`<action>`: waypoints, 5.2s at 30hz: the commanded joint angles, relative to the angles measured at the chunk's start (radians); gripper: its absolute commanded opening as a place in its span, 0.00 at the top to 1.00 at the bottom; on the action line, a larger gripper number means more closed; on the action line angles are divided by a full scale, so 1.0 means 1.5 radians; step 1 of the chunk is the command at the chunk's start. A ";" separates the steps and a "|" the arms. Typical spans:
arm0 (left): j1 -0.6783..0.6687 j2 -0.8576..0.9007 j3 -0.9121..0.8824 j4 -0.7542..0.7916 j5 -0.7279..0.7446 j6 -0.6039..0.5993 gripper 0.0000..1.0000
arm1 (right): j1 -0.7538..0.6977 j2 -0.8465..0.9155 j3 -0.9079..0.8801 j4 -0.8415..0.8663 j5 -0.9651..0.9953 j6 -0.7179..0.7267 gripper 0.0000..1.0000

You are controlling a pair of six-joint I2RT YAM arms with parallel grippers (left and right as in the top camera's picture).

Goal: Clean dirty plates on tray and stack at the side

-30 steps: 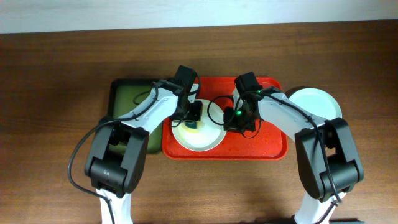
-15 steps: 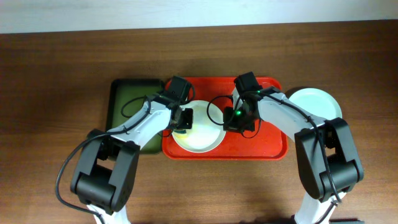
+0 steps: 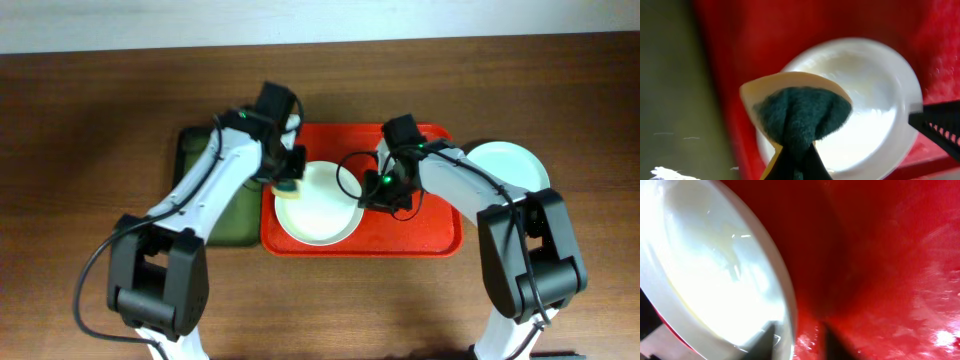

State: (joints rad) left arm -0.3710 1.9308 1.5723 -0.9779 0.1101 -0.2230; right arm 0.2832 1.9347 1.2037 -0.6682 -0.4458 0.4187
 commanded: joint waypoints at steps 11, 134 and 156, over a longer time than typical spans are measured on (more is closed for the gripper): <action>0.163 -0.022 -0.077 0.018 -0.140 0.052 1.00 | -0.013 0.001 -0.005 -0.003 -0.006 -0.002 0.37; 0.310 -0.337 -0.062 0.042 -0.118 -0.083 0.01 | -0.516 -0.019 0.233 -0.409 0.281 -0.080 0.34; 0.310 -0.337 -0.062 0.042 -0.118 -0.083 0.00 | -0.093 -0.029 0.227 -0.364 0.270 -0.257 0.01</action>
State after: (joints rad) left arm 0.0921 1.4342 1.4719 -0.9169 -0.0669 -0.3378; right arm 0.1383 1.9270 1.5517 -1.2152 -0.0433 0.0410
